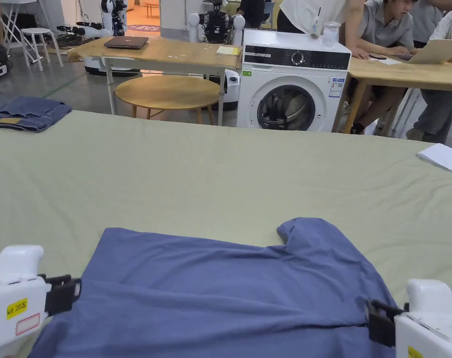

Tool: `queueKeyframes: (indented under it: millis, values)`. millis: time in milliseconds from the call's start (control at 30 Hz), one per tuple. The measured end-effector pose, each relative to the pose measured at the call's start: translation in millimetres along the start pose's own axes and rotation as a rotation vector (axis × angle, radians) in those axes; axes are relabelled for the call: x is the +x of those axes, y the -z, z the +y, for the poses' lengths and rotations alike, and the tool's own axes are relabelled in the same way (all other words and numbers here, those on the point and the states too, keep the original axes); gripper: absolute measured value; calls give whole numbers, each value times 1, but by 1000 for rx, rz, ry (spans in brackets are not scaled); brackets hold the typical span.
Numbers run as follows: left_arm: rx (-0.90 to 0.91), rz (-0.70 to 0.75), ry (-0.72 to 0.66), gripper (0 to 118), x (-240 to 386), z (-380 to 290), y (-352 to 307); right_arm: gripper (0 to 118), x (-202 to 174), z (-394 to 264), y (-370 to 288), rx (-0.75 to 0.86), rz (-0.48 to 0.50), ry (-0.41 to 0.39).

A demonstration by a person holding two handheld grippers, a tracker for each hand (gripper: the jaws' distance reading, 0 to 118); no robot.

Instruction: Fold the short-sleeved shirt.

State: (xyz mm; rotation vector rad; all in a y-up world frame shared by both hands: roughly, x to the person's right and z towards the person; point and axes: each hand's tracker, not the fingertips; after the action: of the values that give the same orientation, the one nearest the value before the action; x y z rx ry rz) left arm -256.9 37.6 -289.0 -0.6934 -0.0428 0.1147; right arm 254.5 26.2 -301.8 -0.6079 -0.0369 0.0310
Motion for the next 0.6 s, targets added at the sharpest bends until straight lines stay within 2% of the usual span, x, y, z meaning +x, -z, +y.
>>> queueKeyframes:
  millis: [100,133,200,233,267,333,500,600]
  values:
    - [169,1,47,26,22,14,-5,57,-27,15,-5,156,16,39]
    - [209,13,60,26,30,16,-8,53,-36,19,-6,197,21,55]
    - [292,24,92,26,45,17,-14,17,-52,26,-6,252,29,59]
    - [321,28,95,26,45,21,-7,6,-60,29,-6,280,27,69]
    - [346,34,94,22,50,21,-8,0,-66,30,-5,303,30,73]
    - [361,28,97,0,59,20,-8,0,-79,34,-1,307,40,82]
    - [314,4,64,0,57,33,17,0,-95,39,8,322,68,97]
    - [323,53,28,0,42,47,30,0,-95,41,13,325,127,117]
